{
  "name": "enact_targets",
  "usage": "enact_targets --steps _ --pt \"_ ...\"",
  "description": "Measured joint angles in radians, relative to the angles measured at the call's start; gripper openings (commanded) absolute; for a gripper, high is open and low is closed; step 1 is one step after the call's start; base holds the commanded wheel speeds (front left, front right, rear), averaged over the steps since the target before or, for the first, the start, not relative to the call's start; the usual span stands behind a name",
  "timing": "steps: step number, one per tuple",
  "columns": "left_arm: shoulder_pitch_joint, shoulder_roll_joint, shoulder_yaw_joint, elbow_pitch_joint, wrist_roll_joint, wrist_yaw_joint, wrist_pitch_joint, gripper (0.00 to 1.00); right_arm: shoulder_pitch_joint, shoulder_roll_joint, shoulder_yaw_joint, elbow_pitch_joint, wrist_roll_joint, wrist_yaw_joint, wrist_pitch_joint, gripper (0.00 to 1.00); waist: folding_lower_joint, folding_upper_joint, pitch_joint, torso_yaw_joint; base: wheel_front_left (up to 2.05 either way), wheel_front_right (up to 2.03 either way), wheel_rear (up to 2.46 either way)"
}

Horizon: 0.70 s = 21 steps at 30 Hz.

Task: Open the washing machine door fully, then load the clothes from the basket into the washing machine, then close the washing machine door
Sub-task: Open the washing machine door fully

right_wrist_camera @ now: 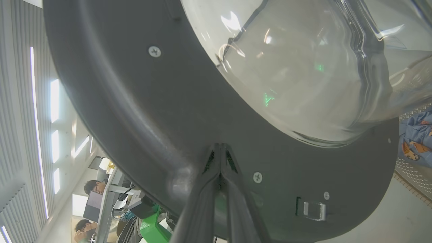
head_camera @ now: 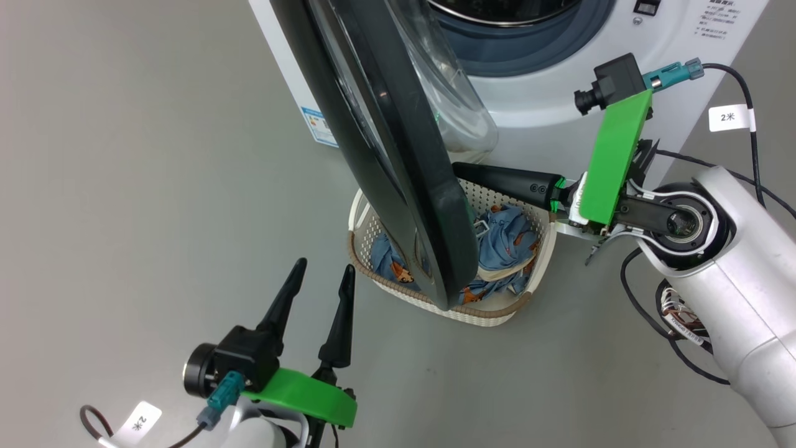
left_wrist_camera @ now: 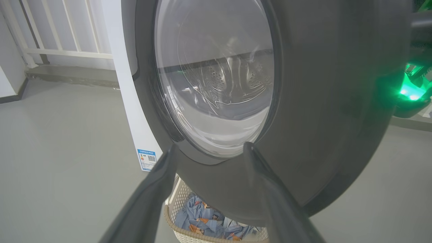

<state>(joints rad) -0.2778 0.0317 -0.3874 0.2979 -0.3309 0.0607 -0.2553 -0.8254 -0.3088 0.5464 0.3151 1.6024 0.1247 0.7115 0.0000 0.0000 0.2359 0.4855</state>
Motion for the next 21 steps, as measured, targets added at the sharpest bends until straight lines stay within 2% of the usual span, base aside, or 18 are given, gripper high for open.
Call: enact_targets --steps 1,2,3,5,6,7,8,21 --pt "0.001 0.0 0.002 0.002 0.004 -0.002 0.0 1.0 0.002 0.002 0.0 -0.002 -0.002 0.0 -0.003 0.0 0.0 -0.0001 -0.004 -0.002 0.0 0.0 0.0" --pt "0.004 0.0 0.005 0.005 0.009 -0.007 0.0 1.0 0.007 0.004 -0.001 -0.006 -0.003 0.0 -0.011 0.07 0.0 0.0 -0.008 -0.006 0.0 0.0 0.0" --pt "0.009 0.0 0.01 0.007 0.01 -0.009 0.0 1.0 0.015 0.005 -0.001 -0.008 -0.006 0.0 -0.018 0.3 0.0 0.0 -0.012 -0.01 0.0 0.0 0.0" --pt "0.017 0.0 0.017 0.02 0.018 -0.019 0.0 1.0 0.033 0.003 -0.002 -0.009 -0.015 0.0 -0.032 0.46 0.0001 0.0 -0.02 -0.02 0.0 0.0 0.0" --pt "0.018 0.0 0.022 0.028 0.023 -0.025 0.0 1.0 0.044 0.002 -0.002 -0.009 -0.025 0.0 -0.042 0.62 0.0 0.0 -0.024 -0.026 0.0 0.0 0.0" --pt "0.018 0.0 0.029 0.034 0.027 -0.03 0.0 1.0 0.053 0.002 -0.003 -0.008 -0.038 0.0 -0.055 0.92 0.0 0.0 -0.029 -0.033 0.0 0.0 0.0" --pt "0.018 0.001 0.036 0.04 0.03 -0.036 0.0 1.0 0.061 -0.001 -0.003 -0.008 -0.046 0.0 -0.064 1.0 0.0 0.0 -0.033 -0.04 0.0 0.0 0.0" --pt "0.017 0.002 0.131 0.121 0.079 -0.088 0.0 1.0 0.198 -0.078 -0.031 -0.013 -0.064 0.0 -0.225 1.0 0.0 0.0 -0.088 -0.14 0.0 0.0 0.0"
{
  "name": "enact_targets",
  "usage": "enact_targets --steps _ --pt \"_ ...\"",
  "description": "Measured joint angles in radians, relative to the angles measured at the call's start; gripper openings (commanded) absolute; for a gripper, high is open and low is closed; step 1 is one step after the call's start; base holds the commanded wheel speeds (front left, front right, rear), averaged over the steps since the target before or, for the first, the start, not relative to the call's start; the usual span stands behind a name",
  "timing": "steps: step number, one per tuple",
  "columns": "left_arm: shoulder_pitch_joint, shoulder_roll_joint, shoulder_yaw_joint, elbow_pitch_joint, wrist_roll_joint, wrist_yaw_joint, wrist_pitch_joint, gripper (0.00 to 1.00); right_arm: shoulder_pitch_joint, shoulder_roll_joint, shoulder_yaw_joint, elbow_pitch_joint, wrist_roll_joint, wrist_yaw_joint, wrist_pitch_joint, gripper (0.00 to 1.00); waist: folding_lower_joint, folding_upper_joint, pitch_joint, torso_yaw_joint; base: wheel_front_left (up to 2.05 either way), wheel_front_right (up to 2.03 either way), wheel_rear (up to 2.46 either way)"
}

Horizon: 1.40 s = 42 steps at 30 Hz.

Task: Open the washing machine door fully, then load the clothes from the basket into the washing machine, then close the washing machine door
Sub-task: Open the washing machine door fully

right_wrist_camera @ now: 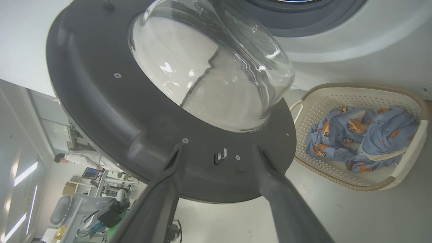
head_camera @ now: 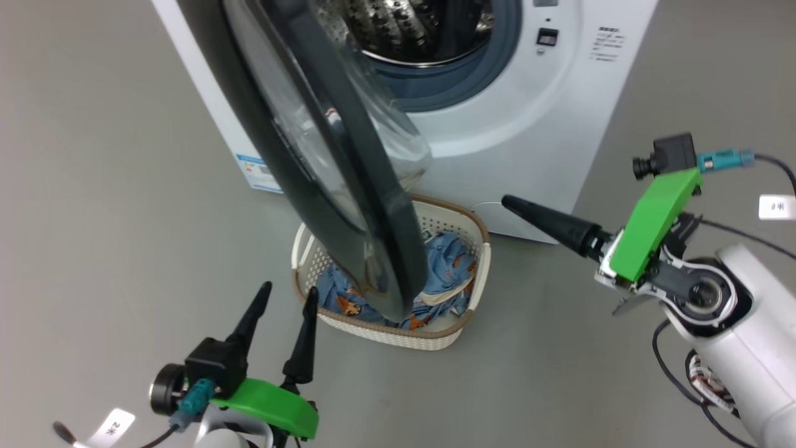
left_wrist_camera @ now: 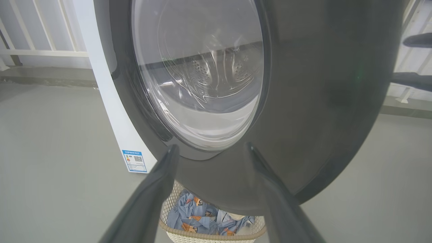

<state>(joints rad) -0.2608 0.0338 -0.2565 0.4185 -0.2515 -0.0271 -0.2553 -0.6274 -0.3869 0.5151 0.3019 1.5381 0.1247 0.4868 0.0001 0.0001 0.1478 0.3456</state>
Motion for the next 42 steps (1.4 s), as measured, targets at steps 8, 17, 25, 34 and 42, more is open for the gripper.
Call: enact_targets --steps 8,17,25,34,42 --pt "0.023 0.015 0.071 0.009 0.01 -0.009 0.0 1.0 0.103 -0.028 0.0 -0.007 0.0 0.0 -0.107 1.0 0.0 -0.0001 -0.036 -0.069 0.0 0.0 0.0" --pt "0.056 0.021 0.133 0.01 0.02 -0.016 0.0 1.0 0.214 -0.062 -0.002 0.006 -0.008 0.0 -0.24 1.0 0.0 0.0 -0.072 -0.135 0.0 0.0 0.0" --pt "0.095 0.025 0.177 0.012 0.035 -0.017 0.0 1.0 0.267 -0.111 0.038 0.05 -0.089 0.0 -0.388 1.0 0.0 0.0 -0.107 -0.19 0.0 0.0 0.0" --pt "0.122 0.024 0.206 0.024 0.044 -0.026 0.0 1.0 0.268 -0.146 0.194 0.141 -0.293 0.0 -0.695 1.0 0.0 -0.0001 -0.14 -0.221 0.0 0.0 0.0" --pt "0.127 0.022 0.232 0.026 0.054 -0.026 0.0 1.0 0.295 -0.117 0.05 0.188 -0.493 0.0 -0.735 1.0 0.0 0.0 -0.15 -0.238 0.0 0.0 0.0"
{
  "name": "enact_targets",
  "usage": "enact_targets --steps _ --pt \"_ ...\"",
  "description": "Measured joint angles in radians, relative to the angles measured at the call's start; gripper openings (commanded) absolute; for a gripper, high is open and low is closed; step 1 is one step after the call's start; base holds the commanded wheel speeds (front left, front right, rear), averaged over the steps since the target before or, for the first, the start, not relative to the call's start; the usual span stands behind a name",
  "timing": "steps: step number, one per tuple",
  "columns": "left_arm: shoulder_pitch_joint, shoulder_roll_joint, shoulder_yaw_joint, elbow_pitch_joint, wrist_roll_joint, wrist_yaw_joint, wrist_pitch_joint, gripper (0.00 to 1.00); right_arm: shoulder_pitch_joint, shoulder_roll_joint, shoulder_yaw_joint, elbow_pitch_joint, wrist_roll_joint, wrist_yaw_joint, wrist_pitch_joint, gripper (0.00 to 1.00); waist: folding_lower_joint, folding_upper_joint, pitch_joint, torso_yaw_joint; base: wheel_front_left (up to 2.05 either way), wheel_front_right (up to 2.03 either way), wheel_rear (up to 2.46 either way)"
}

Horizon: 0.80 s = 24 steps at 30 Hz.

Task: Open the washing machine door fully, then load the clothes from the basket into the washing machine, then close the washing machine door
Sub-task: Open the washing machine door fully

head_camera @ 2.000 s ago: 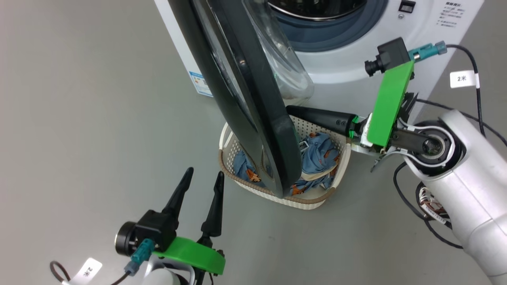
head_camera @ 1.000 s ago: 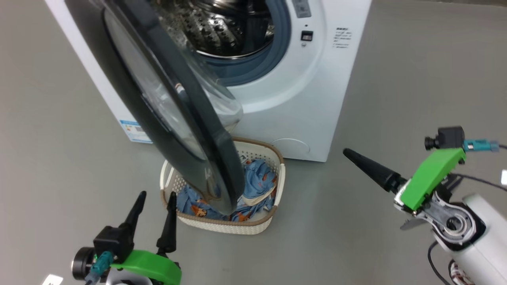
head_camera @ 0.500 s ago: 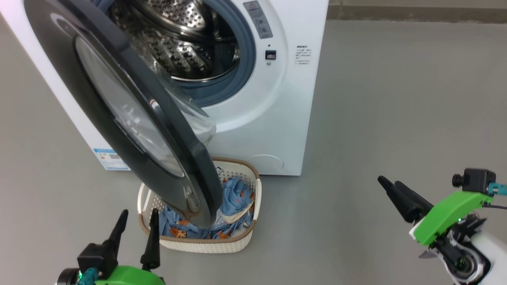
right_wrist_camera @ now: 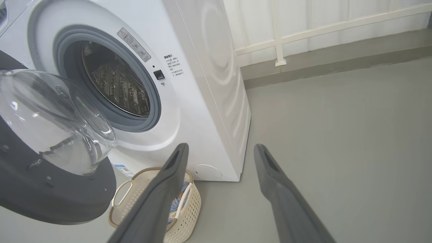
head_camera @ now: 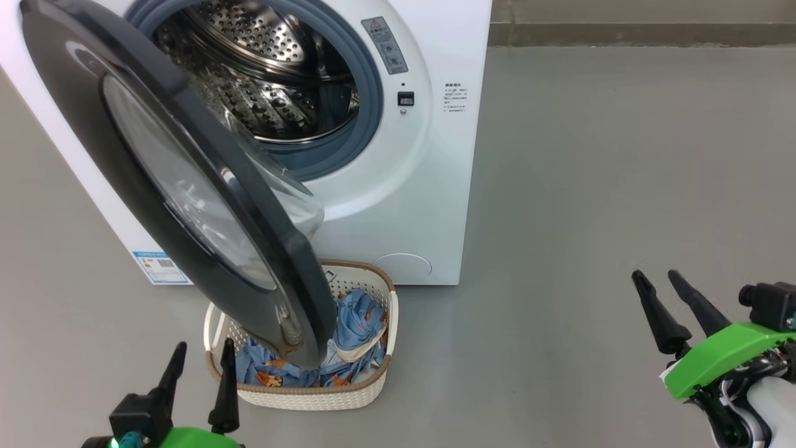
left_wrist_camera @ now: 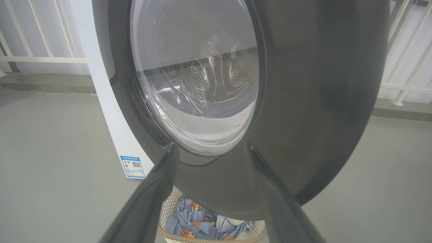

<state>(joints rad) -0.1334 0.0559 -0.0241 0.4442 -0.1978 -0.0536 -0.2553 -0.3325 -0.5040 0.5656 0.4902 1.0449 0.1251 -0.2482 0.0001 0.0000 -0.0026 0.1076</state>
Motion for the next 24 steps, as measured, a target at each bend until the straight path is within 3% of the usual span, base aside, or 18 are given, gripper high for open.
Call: enact_targets --steps 10,16,24 --pt "0.017 -0.005 0.014 0.0 0.016 -0.015 0.0 1.0 0.171 0.133 -0.312 -0.157 -0.366 0.0 -0.001 1.0 0.0 0.0 0.0 -0.004 0.0 0.0 0.0" --pt "0.017 -0.007 0.018 0.0 0.018 -0.017 0.0 1.0 0.218 0.175 -0.385 -0.21 -0.445 0.0 -0.001 1.0 0.0 0.0 0.0 -0.001 0.0 0.0 0.0" --pt "0.017 -0.008 0.023 0.0 0.025 -0.021 0.0 1.0 0.244 0.196 -0.409 -0.216 -0.492 0.0 -0.001 1.0 0.0 0.0 0.0 0.005 0.0 0.0 0.0"
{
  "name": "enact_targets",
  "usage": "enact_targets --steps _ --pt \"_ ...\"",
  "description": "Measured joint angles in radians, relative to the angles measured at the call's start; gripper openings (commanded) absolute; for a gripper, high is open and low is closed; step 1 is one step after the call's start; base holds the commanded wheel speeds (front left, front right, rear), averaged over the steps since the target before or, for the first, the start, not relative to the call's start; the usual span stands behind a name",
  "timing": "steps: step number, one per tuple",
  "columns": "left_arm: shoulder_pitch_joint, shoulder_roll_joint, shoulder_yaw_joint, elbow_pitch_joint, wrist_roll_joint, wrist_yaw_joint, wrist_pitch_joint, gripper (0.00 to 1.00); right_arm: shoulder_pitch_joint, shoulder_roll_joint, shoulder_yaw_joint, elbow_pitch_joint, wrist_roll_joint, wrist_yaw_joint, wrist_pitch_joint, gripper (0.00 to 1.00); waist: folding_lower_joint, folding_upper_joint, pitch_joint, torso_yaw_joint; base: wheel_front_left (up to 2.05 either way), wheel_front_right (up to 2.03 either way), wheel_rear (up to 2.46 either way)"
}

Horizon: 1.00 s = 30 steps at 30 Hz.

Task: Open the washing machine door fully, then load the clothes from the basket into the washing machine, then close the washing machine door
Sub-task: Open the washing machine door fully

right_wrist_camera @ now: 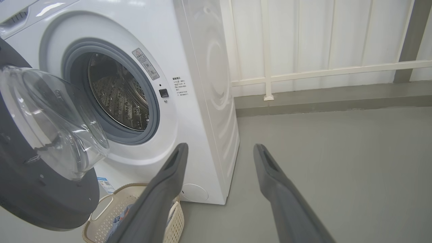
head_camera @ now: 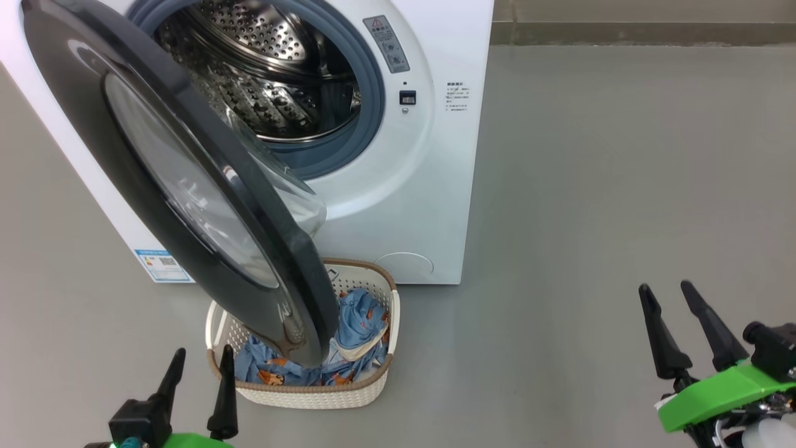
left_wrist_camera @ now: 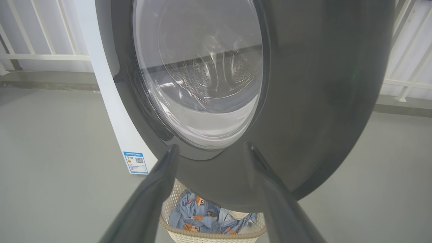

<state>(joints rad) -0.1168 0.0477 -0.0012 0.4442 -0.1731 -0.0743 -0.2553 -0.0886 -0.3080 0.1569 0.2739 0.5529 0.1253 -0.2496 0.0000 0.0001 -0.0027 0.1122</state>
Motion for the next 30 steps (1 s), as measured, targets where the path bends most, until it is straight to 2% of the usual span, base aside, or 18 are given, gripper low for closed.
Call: enact_targets --steps 11,12,13,14,21,26,30 --pt "0.0 -0.003 0.01 0.0 0.0 -0.005 0.0 1.0 0.016 0.009 -0.005 0.002 -0.007 0.0 0.0 1.0 0.0 0.0 0.003 0.004 0.0 0.0 0.0" --pt "0.0 -0.003 0.013 0.0 0.0 -0.005 0.0 0.45 0.016 0.009 -0.006 0.002 -0.009 0.0 0.0 1.0 0.0 0.0 0.003 0.004 0.0 0.0 0.0" --pt "-0.001 -0.003 0.017 0.0 0.0 -0.005 0.0 0.11 0.016 0.009 -0.007 0.002 -0.009 0.0 0.0 1.0 0.0 0.0 0.003 0.005 0.0 0.0 0.0" --pt "-0.002 -0.003 0.021 -0.002 0.0 -0.006 0.0 0.0 0.016 0.009 -0.009 0.002 -0.009 0.0 0.0 1.0 0.0 0.0 0.002 0.006 0.0 0.0 0.0" --pt "-0.03 -0.005 0.036 -0.058 -0.011 -0.01 0.0 0.0 0.016 0.011 -0.018 0.001 -0.01 0.0 0.0 1.0 0.0 0.0 0.0 0.016 0.0 0.0 0.0" --pt "-0.072 -0.007 0.031 -0.188 -0.011 -0.002 0.0 0.0 0.016 0.011 -0.02 -0.004 -0.018 0.0 0.0 1.0 0.0 0.0 0.0 0.02 0.0 0.0 0.0" --pt "-0.093 -0.007 -0.016 -0.316 -0.01 0.014 0.001 0.0 0.016 0.012 -0.02 -0.007 -0.019 0.0 0.0 1.0 0.0 0.0 0.001 0.018 0.0 0.0 0.0"
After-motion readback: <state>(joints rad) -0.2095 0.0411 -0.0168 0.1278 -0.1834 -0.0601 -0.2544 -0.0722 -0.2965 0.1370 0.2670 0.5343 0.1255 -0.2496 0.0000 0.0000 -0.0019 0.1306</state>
